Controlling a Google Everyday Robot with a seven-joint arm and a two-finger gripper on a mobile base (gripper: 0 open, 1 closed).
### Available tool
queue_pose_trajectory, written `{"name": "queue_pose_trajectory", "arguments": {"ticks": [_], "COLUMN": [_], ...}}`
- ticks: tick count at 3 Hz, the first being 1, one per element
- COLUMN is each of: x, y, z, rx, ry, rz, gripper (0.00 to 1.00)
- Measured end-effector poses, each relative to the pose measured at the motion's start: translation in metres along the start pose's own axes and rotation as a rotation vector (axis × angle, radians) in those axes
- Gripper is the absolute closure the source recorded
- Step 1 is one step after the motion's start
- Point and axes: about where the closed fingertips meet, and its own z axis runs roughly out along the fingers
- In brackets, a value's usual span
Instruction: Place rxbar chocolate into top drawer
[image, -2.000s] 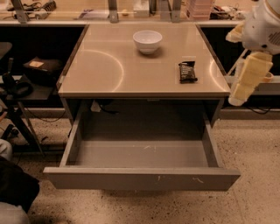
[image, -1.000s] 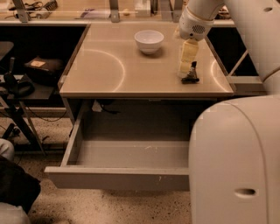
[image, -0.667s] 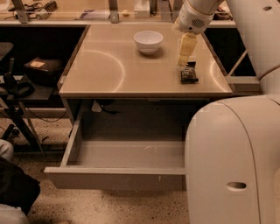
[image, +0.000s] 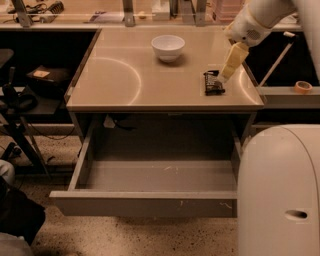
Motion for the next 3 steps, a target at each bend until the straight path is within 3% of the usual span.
{"name": "queue_pose_trajectory", "arguments": {"ticks": [1,2,3], "x": [0.039,0.039,0.052], "y": [-0.021,-0.023,-0.021], "z": [-0.001,0.002,0.029], "rx": [0.054,0.058,0.016], "ry": [-0.048,-0.051,-0.064], "rz": [0.075,0.076,0.107], "gripper": [0.00,0.00,0.00]}}
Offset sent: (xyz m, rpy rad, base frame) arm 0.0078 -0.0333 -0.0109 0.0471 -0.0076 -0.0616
